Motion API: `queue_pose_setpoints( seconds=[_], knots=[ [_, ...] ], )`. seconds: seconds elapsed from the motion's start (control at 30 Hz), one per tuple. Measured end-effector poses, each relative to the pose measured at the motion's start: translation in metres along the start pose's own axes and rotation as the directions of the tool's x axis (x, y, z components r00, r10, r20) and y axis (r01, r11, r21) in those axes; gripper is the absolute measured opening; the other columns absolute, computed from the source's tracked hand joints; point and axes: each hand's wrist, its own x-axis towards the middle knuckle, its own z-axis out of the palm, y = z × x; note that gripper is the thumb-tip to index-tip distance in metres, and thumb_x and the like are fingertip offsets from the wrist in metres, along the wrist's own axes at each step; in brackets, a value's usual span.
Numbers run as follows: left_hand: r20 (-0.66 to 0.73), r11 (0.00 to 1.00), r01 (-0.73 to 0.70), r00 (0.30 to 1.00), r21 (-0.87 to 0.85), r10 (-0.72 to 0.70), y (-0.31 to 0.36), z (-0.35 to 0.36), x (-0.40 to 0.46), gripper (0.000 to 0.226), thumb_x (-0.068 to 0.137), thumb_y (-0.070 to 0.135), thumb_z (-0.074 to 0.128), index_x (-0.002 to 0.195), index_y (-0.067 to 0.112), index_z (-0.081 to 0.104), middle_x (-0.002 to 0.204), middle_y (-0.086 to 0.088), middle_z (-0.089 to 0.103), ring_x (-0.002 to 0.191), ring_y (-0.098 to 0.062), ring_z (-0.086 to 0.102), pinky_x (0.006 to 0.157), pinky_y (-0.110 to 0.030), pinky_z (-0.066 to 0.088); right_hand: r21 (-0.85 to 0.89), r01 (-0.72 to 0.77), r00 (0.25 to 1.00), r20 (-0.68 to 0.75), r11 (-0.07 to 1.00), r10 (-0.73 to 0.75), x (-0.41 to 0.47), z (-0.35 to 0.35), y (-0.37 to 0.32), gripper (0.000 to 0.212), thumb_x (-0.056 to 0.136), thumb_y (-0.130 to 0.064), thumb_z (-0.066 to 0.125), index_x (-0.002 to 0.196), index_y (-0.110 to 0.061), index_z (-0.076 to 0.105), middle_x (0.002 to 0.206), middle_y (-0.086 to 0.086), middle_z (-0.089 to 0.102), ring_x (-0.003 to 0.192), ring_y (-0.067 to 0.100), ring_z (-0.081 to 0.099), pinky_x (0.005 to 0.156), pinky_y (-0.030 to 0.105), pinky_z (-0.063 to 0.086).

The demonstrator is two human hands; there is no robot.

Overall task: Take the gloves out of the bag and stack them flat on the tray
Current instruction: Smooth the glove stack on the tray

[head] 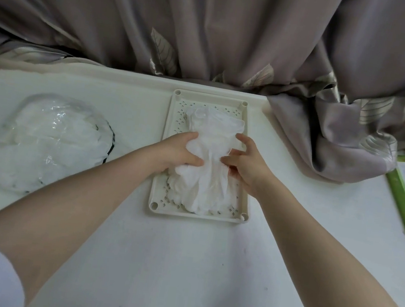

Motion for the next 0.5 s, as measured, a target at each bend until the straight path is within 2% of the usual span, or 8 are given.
queue_pose_setpoints(
  seconds=[0.07, 0.13, 0.2, 0.27, 0.3, 0.37, 0.4, 0.5],
  knots=[
    [-0.005, 0.987, -0.059, 0.998, 0.150, 0.060, 0.002, 0.002, -0.004, 0.086, 0.078, 0.017, 0.075, 0.148, 0.025, 0.024, 0.150, 0.003, 0.031, 0.132, -0.016, 0.038, 0.105, -0.027, 0.037, -0.091, 0.017, 1.000, -0.011, 0.996, -0.018, -0.002, -0.001, -0.003, 0.047, 0.084, 0.010, 0.056, 0.119, -0.019, 0.045, 0.089, 0.003, 0.053, 0.072, 0.017, 0.057, 0.074, 0.033, 0.053],
    [-0.001, 0.953, -0.114, 0.993, 0.280, 0.119, 0.004, 0.004, -0.006, 0.080, 0.080, 0.020, 0.072, 0.147, 0.028, 0.029, 0.151, 0.001, 0.028, 0.135, -0.015, 0.034, 0.102, -0.021, 0.032, -0.178, 0.025, 1.000, -0.004, 0.984, -0.027, -0.001, 0.001, -0.006, 0.031, 0.084, 0.008, 0.055, 0.102, -0.016, 0.050, 0.084, 0.005, 0.053, 0.066, 0.016, 0.054, 0.063, 0.028, 0.047],
    [-0.044, 0.897, -0.129, 0.986, 0.424, 0.162, 0.005, 0.006, -0.007, 0.067, 0.083, 0.026, 0.069, 0.142, 0.028, 0.038, 0.146, -0.002, 0.030, 0.132, -0.016, 0.035, 0.097, -0.018, 0.029, -0.250, 0.025, 0.999, -0.023, 0.968, -0.031, 0.005, 0.003, -0.008, 0.020, 0.086, 0.001, 0.056, 0.098, -0.016, 0.057, 0.082, 0.003, 0.054, 0.064, 0.014, 0.051, 0.056, 0.022, 0.042],
    [-0.108, 0.812, -0.110, 0.972, 0.574, 0.209, 0.005, 0.007, -0.007, 0.061, 0.083, 0.033, 0.068, 0.138, 0.028, 0.044, 0.142, -0.003, 0.029, 0.130, -0.020, 0.034, 0.099, -0.024, 0.030, -0.293, 0.030, 0.996, -0.073, 0.955, -0.054, 0.012, 0.005, -0.008, 0.021, 0.089, -0.006, 0.057, 0.106, -0.014, 0.064, 0.095, 0.003, 0.061, 0.077, 0.015, 0.059, 0.066, 0.023, 0.049],
    [-0.136, 0.757, -0.097, 0.961, 0.646, 0.240, 0.006, 0.007, -0.007, 0.061, 0.082, 0.037, 0.068, 0.138, 0.028, 0.044, 0.142, -0.004, 0.027, 0.131, -0.022, 0.031, 0.102, -0.028, 0.029, -0.328, 0.039, 0.991, -0.109, 0.944, -0.079, 0.015, 0.005, -0.009, 0.024, 0.089, -0.009, 0.057, 0.111, -0.013, 0.065, 0.106, 0.004, 0.063, 0.090, 0.018, 0.062, 0.079, 0.028, 0.053],
    [-0.152, 0.667, -0.077, 0.949, 0.741, 0.278, 0.005, 0.008, -0.007, 0.065, 0.080, 0.042, 0.067, 0.138, 0.027, 0.042, 0.147, -0.004, 0.019, 0.134, -0.025, 0.021, 0.107, -0.034, 0.022, -0.421, 0.085, 0.973, -0.161, 0.903, -0.166, 0.017, 0.007, -0.013, 0.028, 0.089, -0.010, 0.055, 0.115, -0.013, 0.066, 0.120, 0.002, 0.063, 0.109, 0.019, 0.059, 0.097, 0.032, 0.047],
    [-0.143, 0.638, -0.072, 0.949, 0.766, 0.280, 0.005, 0.008, -0.006, 0.067, 0.080, 0.044, 0.066, 0.139, 0.025, 0.041, 0.150, -0.005, 0.013, 0.135, -0.026, 0.017, 0.108, -0.036, 0.018, -0.455, 0.122, 0.961, -0.166, 0.882, -0.219, 0.016, 0.008, -0.015, 0.028, 0.090, -0.010, 0.053, 0.114, -0.013, 0.067, 0.120, 0.001, 0.063, 0.110, 0.017, 0.058, 0.097, 0.029, 0.046],
    [-0.109, 0.572, -0.061, 0.960, 0.818, 0.259, 0.002, 0.007, -0.003, 0.072, 0.081, 0.046, 0.064, 0.143, 0.023, 0.034, 0.156, -0.007, -0.005, 0.139, -0.028, 0.006, 0.110, -0.038, 0.014, -0.475, 0.272, 0.912, -0.150, 0.837, -0.382, 0.015, 0.008, -0.022, 0.028, 0.090, -0.003, 0.048, 0.104, -0.012, 0.070, 0.110, -0.002, 0.065, 0.097, 0.014, 0.059, 0.080, 0.021, 0.045]
  ],
)
